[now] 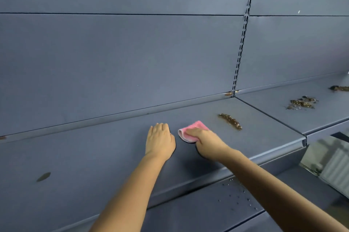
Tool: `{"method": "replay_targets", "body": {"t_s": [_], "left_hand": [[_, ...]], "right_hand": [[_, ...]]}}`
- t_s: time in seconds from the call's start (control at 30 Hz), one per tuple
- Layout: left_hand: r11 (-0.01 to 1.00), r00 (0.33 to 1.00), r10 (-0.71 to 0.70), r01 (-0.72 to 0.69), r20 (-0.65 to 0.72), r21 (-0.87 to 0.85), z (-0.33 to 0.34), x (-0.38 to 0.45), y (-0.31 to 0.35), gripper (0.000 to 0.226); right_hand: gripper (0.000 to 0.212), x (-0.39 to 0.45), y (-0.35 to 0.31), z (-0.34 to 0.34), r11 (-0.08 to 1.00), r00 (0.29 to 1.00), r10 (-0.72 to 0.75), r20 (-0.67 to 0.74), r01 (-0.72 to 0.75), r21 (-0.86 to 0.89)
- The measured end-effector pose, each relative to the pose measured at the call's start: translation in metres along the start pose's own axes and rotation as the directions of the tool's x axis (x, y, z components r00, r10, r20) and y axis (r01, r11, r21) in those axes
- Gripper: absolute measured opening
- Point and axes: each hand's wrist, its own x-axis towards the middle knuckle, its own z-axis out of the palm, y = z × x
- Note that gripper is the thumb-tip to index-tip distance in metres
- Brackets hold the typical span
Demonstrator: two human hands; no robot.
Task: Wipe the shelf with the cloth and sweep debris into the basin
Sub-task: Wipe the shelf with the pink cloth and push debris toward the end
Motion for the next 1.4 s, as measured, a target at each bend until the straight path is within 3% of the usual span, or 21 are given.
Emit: {"method": "replay_targets", "body": {"t_s": [0.03,0.13,0.23,0.43,0.7,0.8,0.9,1.13,1.27,1.4], "left_hand": [[1.0,1.0,0.005,-0.005,0.0,0.001,0.0,0.0,0.0,0.029],[1.0,1.0,0.01,-0.01,-0.005,0.001,0.001,0.0,0.0,0.029],[1.0,1.0,0.011,-0.011,-0.012,-0.003,0.001,-0.001,0.0,0.03],[1.0,1.0,-0.009,0.009,-0.01,0.007,0.001,-0.004,0.0,0.032],[0.998,1.0,0.012,-0.013,0.006,0.058,-0.001,-0.002,0.001,0.035],[0.997,1.0,0.016,-0.016,0.002,0.075,-0.002,0.003,0.005,0.037],[0.999,1.0,0.018,-0.017,-0.011,0.043,-0.003,0.012,0.02,0.035],[0.999,0.999,0.042,-0.042,0.01,0.004,0.014,0.022,0.044,0.034],[0.998,0.999,0.054,-0.054,-0.007,0.015,0.015,0.023,0.043,0.037],[0.997,0.997,0.07,-0.07,-0.012,0.023,0.016,0.022,0.044,0.038]], "right_hand": [[0.063,-0.001,0.001,0.005,0.999,0.999,0.01,0.039,-0.009,-0.033],[0.041,-0.001,0.007,0.004,0.992,0.995,0.07,0.072,-0.061,-0.114],[0.037,-0.003,0.019,-0.01,0.988,0.995,0.08,0.066,-0.07,-0.135],[0.043,-0.018,0.038,-0.039,0.974,0.982,0.116,-0.147,-0.142,-0.179],[0.032,-0.005,0.041,-0.049,0.985,0.976,0.158,-0.148,-0.166,-0.046],[0.039,-0.004,0.014,-0.028,0.999,0.999,0.021,0.03,-0.022,0.034],[0.035,-0.004,0.01,-0.007,0.998,0.989,0.024,0.144,-0.015,-0.062],[0.033,-0.003,0.055,-0.044,0.974,0.98,0.197,0.033,-0.192,-0.119],[0.041,-0.01,0.065,-0.062,0.954,0.968,0.23,-0.105,-0.245,-0.17],[0.041,-0.012,0.067,-0.065,0.945,0.964,0.226,-0.137,-0.251,-0.208]]}}
